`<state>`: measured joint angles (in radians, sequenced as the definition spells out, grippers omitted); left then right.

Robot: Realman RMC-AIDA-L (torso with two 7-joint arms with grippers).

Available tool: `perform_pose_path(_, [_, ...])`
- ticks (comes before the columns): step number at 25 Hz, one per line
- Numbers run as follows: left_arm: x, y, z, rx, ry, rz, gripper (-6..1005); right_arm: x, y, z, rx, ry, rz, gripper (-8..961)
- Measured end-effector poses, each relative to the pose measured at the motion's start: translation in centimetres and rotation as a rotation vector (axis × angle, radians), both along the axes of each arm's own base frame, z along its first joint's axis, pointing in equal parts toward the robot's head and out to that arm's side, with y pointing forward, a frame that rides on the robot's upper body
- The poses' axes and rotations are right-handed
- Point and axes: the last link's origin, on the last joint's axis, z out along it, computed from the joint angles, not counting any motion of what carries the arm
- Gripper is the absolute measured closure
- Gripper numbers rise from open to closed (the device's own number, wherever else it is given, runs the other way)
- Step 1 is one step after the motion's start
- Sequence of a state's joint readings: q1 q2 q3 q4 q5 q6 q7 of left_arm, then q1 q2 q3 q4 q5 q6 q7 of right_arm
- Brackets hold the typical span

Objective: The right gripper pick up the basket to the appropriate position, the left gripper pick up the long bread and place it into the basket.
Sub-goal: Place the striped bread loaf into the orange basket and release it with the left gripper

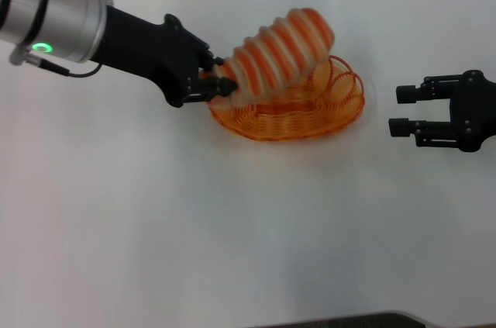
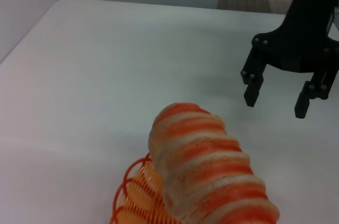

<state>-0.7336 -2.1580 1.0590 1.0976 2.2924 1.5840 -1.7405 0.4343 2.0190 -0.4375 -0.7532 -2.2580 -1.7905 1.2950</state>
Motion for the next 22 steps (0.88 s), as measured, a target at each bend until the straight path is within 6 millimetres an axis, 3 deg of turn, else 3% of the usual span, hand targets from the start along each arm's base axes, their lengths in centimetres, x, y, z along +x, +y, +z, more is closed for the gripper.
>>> perform_pose_path(11, [1.8,0.4,-3.2,0.017,0.078,-0.136,778,0.2,-0.5,0.0,-0.009,0.002,0.0,239])
perform_pose_path(22, [2.0,0.8,-4.4,0.063,0.089,-0.139,785,0.1,-0.4,-0.1,-0.019,0.001,0.001,232])
